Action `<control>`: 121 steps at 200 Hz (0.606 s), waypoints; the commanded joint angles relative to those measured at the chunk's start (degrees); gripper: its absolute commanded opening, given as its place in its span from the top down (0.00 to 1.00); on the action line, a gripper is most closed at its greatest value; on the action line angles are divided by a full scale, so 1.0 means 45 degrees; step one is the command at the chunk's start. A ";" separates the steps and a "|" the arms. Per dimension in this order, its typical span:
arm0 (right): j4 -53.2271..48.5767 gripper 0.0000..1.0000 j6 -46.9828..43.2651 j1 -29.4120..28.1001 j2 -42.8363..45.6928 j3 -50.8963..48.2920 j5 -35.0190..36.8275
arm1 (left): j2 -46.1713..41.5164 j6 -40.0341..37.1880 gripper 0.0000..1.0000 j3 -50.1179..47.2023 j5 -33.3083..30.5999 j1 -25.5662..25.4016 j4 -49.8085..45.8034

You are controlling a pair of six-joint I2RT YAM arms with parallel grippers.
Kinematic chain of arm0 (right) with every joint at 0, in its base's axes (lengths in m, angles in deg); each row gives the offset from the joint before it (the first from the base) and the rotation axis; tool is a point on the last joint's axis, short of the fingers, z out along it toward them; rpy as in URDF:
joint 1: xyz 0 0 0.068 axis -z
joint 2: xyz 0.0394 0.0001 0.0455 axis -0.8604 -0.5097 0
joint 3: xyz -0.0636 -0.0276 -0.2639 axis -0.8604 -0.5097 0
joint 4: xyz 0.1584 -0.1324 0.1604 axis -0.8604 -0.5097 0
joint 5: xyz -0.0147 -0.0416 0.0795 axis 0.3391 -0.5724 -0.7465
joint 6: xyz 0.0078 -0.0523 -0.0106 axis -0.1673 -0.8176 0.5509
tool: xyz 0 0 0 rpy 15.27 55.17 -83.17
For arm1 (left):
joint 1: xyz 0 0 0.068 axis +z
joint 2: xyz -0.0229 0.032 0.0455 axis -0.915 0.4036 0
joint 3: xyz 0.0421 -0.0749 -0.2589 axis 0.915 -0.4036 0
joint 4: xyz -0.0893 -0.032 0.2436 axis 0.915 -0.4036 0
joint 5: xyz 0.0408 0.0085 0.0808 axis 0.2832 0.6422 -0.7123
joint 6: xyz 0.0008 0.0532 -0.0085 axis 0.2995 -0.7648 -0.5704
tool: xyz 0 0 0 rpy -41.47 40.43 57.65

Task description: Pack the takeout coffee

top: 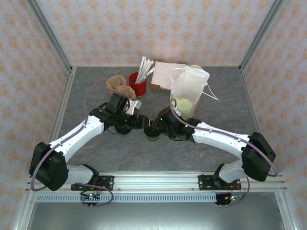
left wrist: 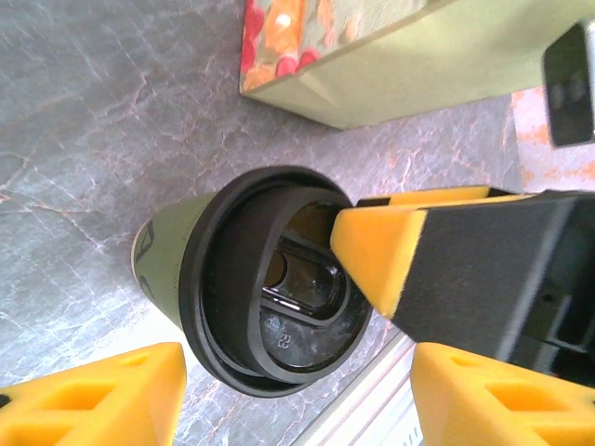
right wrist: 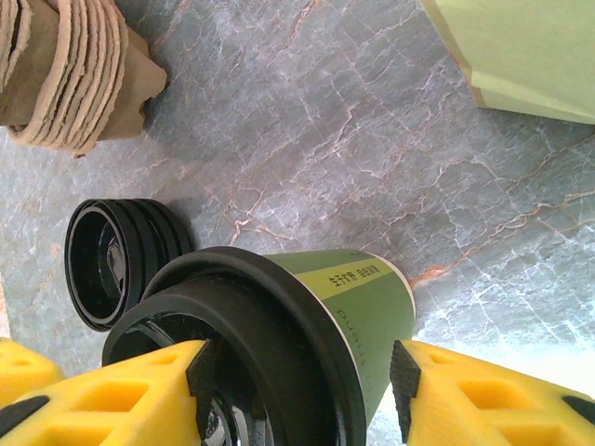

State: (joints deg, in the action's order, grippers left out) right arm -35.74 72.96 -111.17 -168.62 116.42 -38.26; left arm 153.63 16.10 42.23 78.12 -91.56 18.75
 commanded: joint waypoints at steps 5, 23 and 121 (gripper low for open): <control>-0.0089 0.45 0.0034 -0.0239 0.0195 0.0086 -0.0158 | -0.0475 -0.0218 0.34 0.0343 -0.0306 0.0424 -0.0784; 0.0142 0.45 0.0074 -0.0331 0.0066 0.0123 -0.0255 | -0.0574 -0.0299 0.34 0.0340 -0.0258 0.0594 -0.0941; -0.0521 0.41 -0.0429 -0.0420 0.0188 0.0999 -0.0021 | -0.1693 0.0055 0.36 0.0690 -0.2725 0.1229 -0.1419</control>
State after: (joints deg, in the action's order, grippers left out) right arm -35.24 72.86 -112.70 -169.32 117.84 -40.32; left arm 150.00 15.90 42.85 75.08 -86.76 14.18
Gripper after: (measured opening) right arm 0.578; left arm 0.612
